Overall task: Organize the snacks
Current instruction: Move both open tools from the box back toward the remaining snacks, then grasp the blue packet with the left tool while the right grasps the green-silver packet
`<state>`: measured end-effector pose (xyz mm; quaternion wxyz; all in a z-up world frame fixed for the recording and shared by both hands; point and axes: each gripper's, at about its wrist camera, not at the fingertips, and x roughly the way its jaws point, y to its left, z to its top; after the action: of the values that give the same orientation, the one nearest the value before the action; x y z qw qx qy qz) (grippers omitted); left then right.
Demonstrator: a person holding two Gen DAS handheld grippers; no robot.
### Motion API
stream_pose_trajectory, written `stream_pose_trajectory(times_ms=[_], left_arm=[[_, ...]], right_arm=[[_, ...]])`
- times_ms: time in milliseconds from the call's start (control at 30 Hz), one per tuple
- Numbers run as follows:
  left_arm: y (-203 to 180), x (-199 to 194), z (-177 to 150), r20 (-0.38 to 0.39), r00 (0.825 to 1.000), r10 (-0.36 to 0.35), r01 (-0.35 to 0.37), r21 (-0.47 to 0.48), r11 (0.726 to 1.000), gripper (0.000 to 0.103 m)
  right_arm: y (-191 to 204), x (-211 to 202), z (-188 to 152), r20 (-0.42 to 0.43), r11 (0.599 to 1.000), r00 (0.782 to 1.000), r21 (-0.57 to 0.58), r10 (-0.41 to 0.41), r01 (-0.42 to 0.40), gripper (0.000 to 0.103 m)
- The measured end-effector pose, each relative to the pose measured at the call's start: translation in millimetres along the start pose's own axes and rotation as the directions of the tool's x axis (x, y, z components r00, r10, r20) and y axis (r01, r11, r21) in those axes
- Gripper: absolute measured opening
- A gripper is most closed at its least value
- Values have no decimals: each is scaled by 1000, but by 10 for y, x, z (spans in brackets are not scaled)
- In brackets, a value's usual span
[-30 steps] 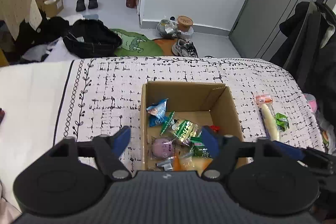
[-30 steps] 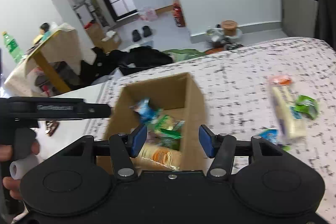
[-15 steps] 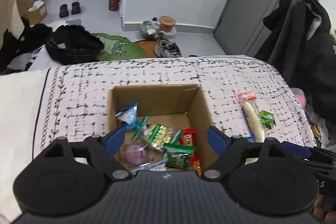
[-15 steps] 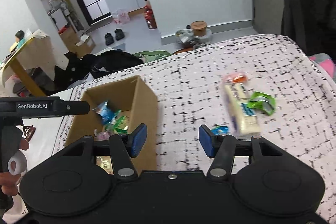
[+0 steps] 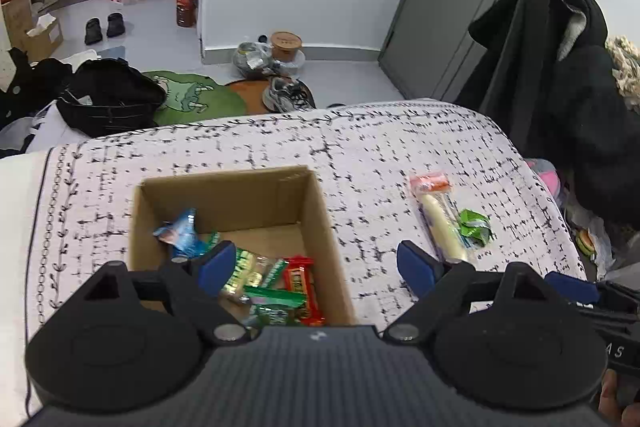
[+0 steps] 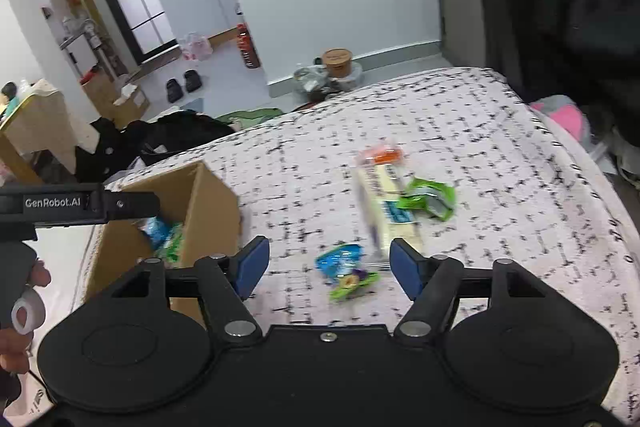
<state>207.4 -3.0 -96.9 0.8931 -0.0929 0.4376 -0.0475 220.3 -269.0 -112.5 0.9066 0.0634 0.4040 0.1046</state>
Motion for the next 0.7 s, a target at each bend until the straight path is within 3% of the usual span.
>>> stream_pose_trajectory(times_ms=[200,700], left_arm=[[-210,128,-37,-21,999,-29,29,15,999,87],[-632,515,-62,-96,992,-77,83,51,995,87]], right_arm=[[-173,1,-16,0,998,998,9,-63,63,80],[-576,23,-42,-14,992,993,38,-117,118,78]])
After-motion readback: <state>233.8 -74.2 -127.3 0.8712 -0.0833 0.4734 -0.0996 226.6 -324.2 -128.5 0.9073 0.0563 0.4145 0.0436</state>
